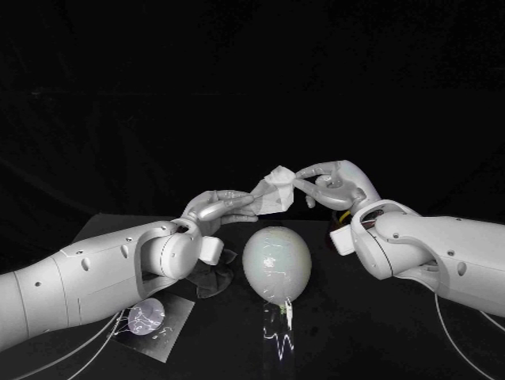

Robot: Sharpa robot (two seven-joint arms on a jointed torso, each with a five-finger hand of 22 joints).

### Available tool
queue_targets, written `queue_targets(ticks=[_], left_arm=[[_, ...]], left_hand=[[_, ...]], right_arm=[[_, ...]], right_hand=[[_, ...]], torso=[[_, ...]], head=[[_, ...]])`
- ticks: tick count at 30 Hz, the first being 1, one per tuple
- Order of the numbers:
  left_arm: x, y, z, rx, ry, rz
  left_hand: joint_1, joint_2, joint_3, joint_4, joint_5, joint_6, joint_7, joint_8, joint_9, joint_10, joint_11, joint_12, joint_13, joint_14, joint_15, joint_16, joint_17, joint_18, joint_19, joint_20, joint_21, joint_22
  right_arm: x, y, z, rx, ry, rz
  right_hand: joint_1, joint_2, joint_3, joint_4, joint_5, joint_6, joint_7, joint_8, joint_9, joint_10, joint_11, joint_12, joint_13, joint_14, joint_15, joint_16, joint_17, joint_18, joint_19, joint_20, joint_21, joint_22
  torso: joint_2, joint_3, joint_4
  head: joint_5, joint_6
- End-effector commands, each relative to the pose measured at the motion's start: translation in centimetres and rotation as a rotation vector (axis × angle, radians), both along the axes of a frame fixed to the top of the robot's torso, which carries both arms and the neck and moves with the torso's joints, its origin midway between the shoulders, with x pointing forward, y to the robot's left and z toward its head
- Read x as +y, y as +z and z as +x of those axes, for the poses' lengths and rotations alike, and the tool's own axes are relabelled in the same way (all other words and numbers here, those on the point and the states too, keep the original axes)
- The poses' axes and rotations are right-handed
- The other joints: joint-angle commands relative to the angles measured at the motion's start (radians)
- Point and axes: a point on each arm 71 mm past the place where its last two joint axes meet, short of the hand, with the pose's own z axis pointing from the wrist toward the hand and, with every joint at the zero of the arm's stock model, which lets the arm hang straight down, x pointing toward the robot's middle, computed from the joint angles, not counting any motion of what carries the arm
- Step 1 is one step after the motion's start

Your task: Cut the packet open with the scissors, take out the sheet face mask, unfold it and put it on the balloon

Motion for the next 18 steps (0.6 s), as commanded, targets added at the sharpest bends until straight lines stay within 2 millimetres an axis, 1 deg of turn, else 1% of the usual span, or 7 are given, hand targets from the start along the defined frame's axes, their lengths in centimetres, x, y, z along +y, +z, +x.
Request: queue_targets(ticks=[1,5,7,9,11,13,18], left_arm=[[-0.26,-0.06,-0.11,0.009,-0.030,0.016],[-0.24,-0.08,-0.08,0.005,-0.032,0.022],[-0.23,-0.08,-0.04,0.002,-0.034,0.022],[-0.23,-0.08,-0.02,0.000,-0.037,0.022],[-0.24,-0.09,-0.01,0.001,-0.042,0.021],[-0.26,-0.10,0.00,0.000,-0.049,0.021],[-0.35,-0.10,0.00,-0.007,-0.068,0.029]], left_hand=[[0.002,0.003,0.004,-0.001,0.005,-0.005,0.000,0.004,0.141,-0.010,0.001,0.006,0.001,-0.004,0.003,0.005,-0.002,-0.008,-0.006,0.000,0.005,0.002],[-0.010,0.000,0.003,0.004,0.005,-0.013,0.003,-0.001,0.142,-0.024,0.004,0.002,0.001,-0.015,0.008,0.003,-0.004,-0.010,-0.017,0.003,0.005,0.005],[-0.008,-0.001,0.004,0.000,0.005,-0.039,0.021,-0.020,0.134,-0.070,0.022,-0.021,-0.008,-0.041,0.021,-0.008,-0.010,-0.015,-0.037,0.008,-0.004,0.003],[-0.020,-0.010,-0.003,0.005,0.005,-0.082,0.037,-0.053,0.116,-0.106,0.040,-0.039,-0.018,-0.064,0.037,-0.015,-0.013,-0.020,-0.054,0.016,-0.018,-0.004],[-0.031,-0.025,-0.005,0.009,0.005,-0.119,0.052,-0.082,0.098,-0.140,0.056,-0.059,-0.029,-0.083,0.048,-0.022,-0.017,-0.021,-0.065,0.022,-0.032,-0.012],[-0.049,-0.052,-0.010,0.017,0.005,-0.163,0.067,-0.114,0.079,-0.189,0.077,-0.087,-0.047,-0.119,0.065,-0.038,-0.025,-0.026,-0.086,0.032,-0.057,-0.027],[-0.058,-0.092,-0.018,0.019,0.005,-0.208,0.076,-0.147,0.050,-0.243,0.099,-0.118,-0.080,-0.177,0.089,-0.070,-0.045,-0.026,-0.113,0.053,-0.110,-0.062]], right_arm=[[0.01,0.17,-0.13,-0.016,-0.003,0.038],[0.16,0.14,-0.24,-0.012,0.003,0.044],[0.25,0.13,-0.31,-0.009,0.007,0.047],[0.31,0.13,-0.38,-0.007,0.010,0.049],[0.36,0.12,-0.44,-0.005,0.012,0.051],[0.43,0.12,-0.51,-0.002,0.015,0.054],[0.60,0.11,-0.64,0.002,0.022,0.056]], right_hand=[[0.000,0.009,0.005,-0.001,0.004,0.005,0.000,0.006,0.002,0.023,0.002,0.006,0.102,0.036,-0.004,0.006,0.114,0.007,-0.002,0.003,0.007,0.023],[0.000,0.009,0.005,-0.001,0.004,0.005,0.000,0.006,0.002,0.023,0.002,0.006,0.102,0.036,-0.004,0.006,0.114,0.007,-0.002,0.003,0.007,0.023],[0.000,0.009,0.005,-0.001,0.004,0.005,0.000,0.006,0.002,0.023,0.002,0.007,0.103,0.036,-0.003,0.006,0.115,0.007,-0.002,0.003,0.007,0.023],[0.000,0.009,0.005,-0.001,0.004,0.005,0.000,0.006,0.002,0.023,0.002,0.007,0.103,0.036,-0.003,0.006,0.115,0.007,-0.002,0.003,0.007,0.023],[0.000,0.009,0.005,-0.001,0.004,0.005,0.000,0.006,0.002,0.023,0.002,0.007,0.103,0.036,-0.003,0.006,0.115,0.007,-0.002,0.003,0.007,0.023],[0.000,0.009,0.005,-0.001,0.004,0.005,0.000,0.006,0.002,0.023,0.002,0.007,0.103,0.036,-0.003,0.006,0.115,0.007,-0.002,0.003,0.007,0.023],[0.000,0.009,0.005,-0.002,0.004,0.005,0.000,0.006,0.002,0.024,0.002,0.008,0.104,0.036,-0.003,0.006,0.115,0.007,-0.002,0.003,0.007,0.023]], torso=[[0.000,0.0005,-0.0004],[0.001,0.0003,-0.0004],[0.001,0.0002,-0.0004],[0.001,0.0000,-0.0008],[0.001,0.0001,-0.0006],[0.001,0.0001,-0.0005],[0.001,0.0003,-0.0003]], head=[[-0.002,0.002],[-0.002,0.002],[-0.002,0.002],[-0.003,0.002],[-0.003,0.002],[-0.004,0.002],[-0.005,0.002]])
